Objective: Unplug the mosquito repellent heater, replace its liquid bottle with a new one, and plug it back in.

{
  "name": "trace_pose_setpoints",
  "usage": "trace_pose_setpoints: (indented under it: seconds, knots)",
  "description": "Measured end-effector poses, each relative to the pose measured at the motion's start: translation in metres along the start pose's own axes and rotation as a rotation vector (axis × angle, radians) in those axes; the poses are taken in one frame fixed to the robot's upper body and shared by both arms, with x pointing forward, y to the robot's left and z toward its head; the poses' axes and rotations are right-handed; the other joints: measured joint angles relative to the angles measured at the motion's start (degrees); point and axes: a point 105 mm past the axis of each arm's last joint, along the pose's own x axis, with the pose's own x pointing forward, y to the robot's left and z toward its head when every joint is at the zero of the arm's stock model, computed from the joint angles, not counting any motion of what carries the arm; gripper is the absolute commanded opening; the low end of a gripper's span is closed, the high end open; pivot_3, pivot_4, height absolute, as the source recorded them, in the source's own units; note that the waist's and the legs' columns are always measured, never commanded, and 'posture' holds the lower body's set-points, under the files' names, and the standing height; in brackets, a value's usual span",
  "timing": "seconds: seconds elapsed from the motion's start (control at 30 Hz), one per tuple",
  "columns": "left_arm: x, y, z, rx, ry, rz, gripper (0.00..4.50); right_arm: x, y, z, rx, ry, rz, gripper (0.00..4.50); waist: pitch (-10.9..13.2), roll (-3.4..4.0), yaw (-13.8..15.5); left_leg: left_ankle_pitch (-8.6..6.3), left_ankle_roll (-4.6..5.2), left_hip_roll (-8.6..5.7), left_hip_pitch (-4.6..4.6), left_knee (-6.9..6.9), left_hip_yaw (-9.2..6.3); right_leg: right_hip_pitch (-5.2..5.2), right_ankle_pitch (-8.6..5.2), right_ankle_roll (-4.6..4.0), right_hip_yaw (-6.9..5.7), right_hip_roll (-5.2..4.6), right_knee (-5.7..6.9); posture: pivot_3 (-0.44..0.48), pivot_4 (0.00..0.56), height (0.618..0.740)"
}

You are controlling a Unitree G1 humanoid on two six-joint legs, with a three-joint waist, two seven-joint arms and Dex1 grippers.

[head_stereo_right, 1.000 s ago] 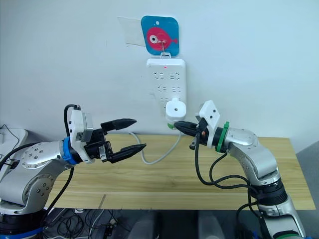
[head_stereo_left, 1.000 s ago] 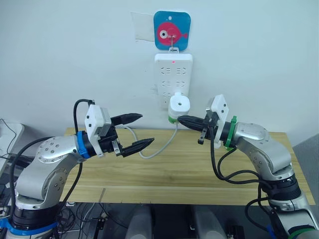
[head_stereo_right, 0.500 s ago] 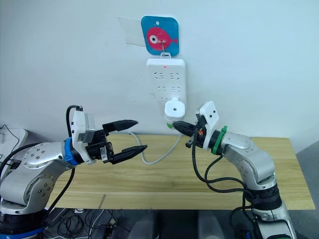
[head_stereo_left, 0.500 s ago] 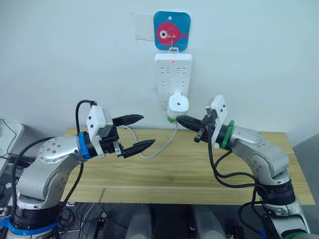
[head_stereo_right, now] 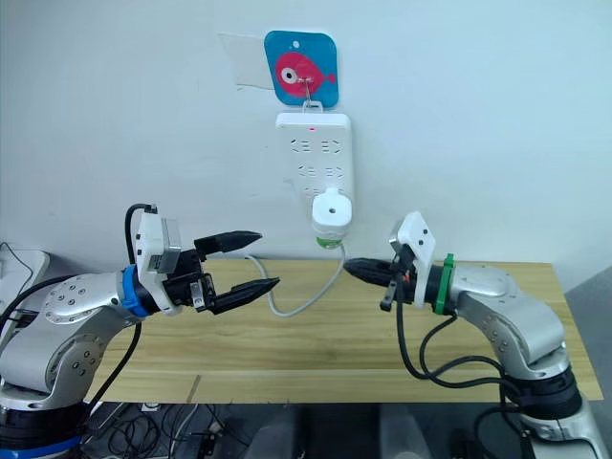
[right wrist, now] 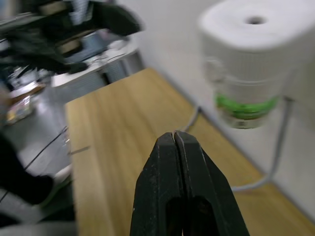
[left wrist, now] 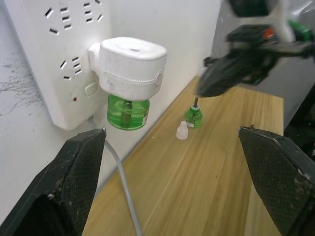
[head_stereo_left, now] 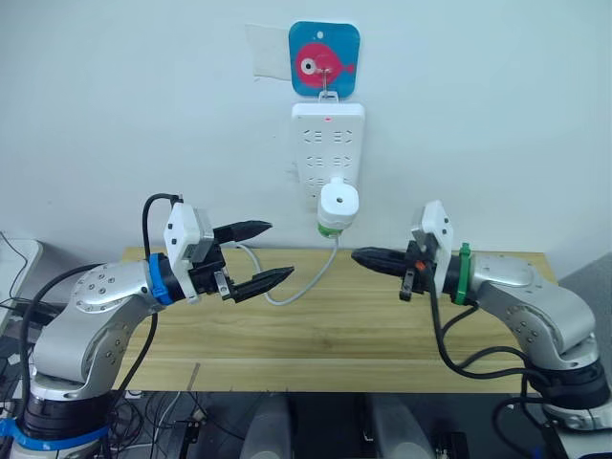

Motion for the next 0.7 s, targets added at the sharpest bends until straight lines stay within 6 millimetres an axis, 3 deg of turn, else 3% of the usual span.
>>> trace_pose_setpoints:
  seconds: [0.13,0.3,0.43,0.7]
  knots:
    - [-0.013,0.01,-0.005,-0.018,0.052,0.087,4.5,-0.014,-0.001,-0.004,-0.087,0.019,0.045,1.26,-0.01,-0.02,0.05,0.0,0.0,0.0,0.01,0.01,0.01,0.01,0.0,0.0,0.01,0.02,0.0,0.006,0.182,0.74]
    - [-0.037,0.022,-0.018,0.008,0.184,0.216,4.5,-0.042,-0.041,-0.008,-0.222,0.056,-0.053,3.08,-0.03,-0.04,0.17,0.0,-0.01,0.01,0.04,0.0,0.09,0.01,0.0,0.0,0.06,-0.02,0.0,0.02,0.166,0.74]
    - [-0.043,0.022,-0.027,0.004,0.221,0.243,4.5,-0.047,-0.051,-0.006,-0.244,0.051,-0.059,4.47,-0.04,-0.05,0.3,0.01,-0.03,0.04,0.04,0.0,0.07,0.01,0.0,-0.01,0.04,-0.02,0.01,0.018,0.16,0.74]
    - [-0.05,0.028,-0.034,0.019,0.243,0.276,4.5,-0.07,-0.06,-0.012,-0.209,0.093,-0.107,4.47,-0.15,-0.12,0.44,0.02,-0.03,0.03,0.04,0.01,0.24,0.02,0.01,-0.01,0.06,-0.12,0.02,-0.007,0.154,0.74]
